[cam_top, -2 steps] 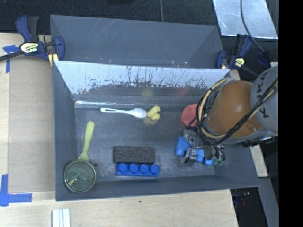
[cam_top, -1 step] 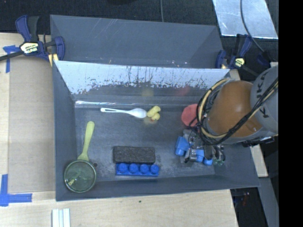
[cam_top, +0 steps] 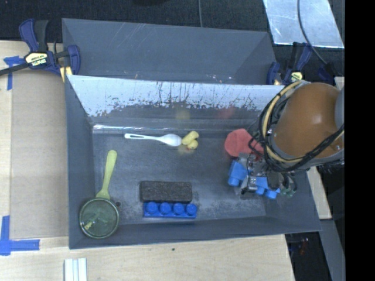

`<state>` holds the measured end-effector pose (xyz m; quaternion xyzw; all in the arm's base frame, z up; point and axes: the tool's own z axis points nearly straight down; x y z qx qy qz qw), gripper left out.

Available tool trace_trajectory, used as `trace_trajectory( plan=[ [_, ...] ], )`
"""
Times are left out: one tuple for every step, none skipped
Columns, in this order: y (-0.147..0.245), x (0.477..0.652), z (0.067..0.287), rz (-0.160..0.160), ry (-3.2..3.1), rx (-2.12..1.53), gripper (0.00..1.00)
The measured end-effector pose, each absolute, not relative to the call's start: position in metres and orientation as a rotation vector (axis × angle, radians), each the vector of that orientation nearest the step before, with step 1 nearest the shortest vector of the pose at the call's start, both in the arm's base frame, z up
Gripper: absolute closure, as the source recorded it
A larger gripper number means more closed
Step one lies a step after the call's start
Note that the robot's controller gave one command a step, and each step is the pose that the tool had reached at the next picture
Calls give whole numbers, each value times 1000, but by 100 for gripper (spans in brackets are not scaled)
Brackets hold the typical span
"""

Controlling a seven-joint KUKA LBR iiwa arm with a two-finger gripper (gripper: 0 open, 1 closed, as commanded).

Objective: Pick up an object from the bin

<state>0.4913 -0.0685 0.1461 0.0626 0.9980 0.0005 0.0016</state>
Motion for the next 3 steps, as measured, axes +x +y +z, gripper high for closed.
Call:
trace_trajectory(
  plan=[
    [-68,494,178,1,3123,198,100],
    [-67,496,175,1,3125,197,100],
    [-67,485,224,1,3130,152,100]
  ],
)
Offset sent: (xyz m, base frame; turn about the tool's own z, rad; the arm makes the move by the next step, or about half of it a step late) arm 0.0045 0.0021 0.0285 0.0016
